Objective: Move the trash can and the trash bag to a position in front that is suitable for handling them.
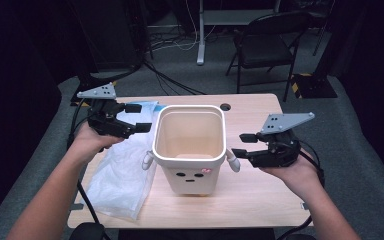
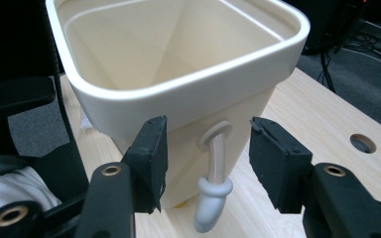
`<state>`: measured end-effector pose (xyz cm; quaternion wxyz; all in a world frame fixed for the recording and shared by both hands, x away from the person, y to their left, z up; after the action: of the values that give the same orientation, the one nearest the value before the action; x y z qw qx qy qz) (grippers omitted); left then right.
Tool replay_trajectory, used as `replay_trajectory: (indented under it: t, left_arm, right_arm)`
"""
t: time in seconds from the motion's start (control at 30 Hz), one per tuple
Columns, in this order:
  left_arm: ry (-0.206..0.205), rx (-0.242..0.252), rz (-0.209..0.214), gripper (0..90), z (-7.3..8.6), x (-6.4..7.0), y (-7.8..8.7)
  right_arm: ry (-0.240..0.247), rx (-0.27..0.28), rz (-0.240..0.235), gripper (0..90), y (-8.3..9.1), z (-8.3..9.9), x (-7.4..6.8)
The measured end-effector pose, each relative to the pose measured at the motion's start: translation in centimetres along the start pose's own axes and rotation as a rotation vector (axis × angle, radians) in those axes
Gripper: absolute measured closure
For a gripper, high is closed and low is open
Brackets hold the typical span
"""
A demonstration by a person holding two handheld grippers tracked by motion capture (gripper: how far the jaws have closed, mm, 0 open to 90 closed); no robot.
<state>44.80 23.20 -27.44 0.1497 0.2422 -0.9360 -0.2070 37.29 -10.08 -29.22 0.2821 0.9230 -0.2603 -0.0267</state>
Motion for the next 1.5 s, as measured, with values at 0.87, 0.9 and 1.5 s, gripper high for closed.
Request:
replay_trajectory:
  t: [0.87,0.9,1.5]
  left_arm:
    - [-0.027,0.003,-0.004,46.2,-3.0,-1.6,-3.6]
    - [-0.035,0.000,-0.010,47.1,-3.0,-1.8,-3.7]
    - [-0.088,-0.055,-0.004,63.8,-2.9,-1.9,-6.6]
  right_arm:
    - [0.113,0.035,-0.185,56.7,-0.7,-4.6,-2.4]
    - [0.114,0.035,-0.192,58.0,-0.8,-4.7,-2.5]
    - [0.179,0.030,-0.353,65.6,-4.0,-5.8,-5.7]
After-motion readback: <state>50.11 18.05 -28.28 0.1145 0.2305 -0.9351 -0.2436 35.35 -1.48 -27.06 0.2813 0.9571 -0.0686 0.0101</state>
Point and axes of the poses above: each handheld gripper's, and its own axes: y roughly backward along the jaws, z roughly out of its underside, x roughly to its right, the point moved 6 cm from there along -y, roughly forward along the jaws, and after that the axes turned 5 degrees about y, right-handed, at the moved point
